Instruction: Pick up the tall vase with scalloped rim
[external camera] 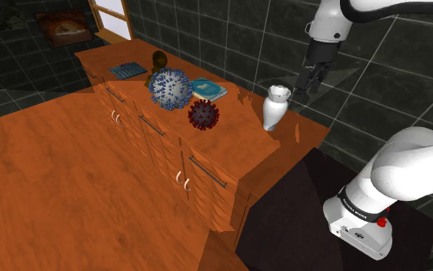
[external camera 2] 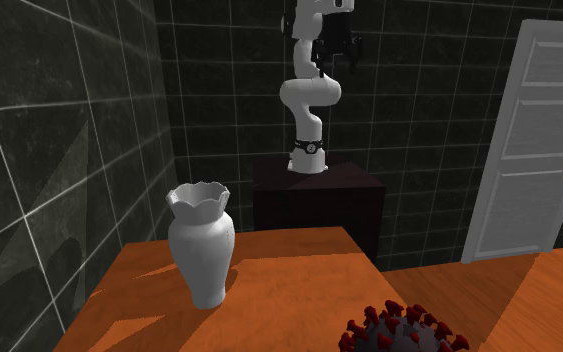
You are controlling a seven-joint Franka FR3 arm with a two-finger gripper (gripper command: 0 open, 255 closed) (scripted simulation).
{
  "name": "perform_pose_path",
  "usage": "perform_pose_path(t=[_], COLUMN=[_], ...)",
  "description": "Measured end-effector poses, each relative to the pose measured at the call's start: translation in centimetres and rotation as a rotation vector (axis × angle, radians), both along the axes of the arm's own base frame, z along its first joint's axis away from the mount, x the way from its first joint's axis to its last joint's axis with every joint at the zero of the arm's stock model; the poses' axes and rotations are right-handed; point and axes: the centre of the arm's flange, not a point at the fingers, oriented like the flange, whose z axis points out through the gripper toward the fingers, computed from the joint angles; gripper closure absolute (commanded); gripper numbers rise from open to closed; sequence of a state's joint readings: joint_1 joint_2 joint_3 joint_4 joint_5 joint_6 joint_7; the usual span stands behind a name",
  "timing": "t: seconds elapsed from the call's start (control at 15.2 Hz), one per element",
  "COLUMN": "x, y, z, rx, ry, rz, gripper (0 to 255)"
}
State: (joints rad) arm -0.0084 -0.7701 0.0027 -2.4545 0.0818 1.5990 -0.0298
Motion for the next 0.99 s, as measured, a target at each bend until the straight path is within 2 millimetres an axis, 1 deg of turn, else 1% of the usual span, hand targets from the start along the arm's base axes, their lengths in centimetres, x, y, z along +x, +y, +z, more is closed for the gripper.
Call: perform_pose_path(t=[0.07,0.13,0.33,0.4,0.66,0.99], x=[0.0,0.5,2.4,2.9,5.9,10.4], y=[0.0,-0.3,-1.5,-2.0,-4.1,-7.2], z=[0.0,-0.3,-2.1,-3.1,-6.1,-9.7], rx=[0.000,-0.005,-0.033,-0.043,-0.086,-0.141], ry=[0.000,0.000,0.001,0.002,0.002,0.002], rz=[0.000,-0.001,-0.009,-0.012,-0.024,-0.039], gripper=[0,0,0,0,0,0])
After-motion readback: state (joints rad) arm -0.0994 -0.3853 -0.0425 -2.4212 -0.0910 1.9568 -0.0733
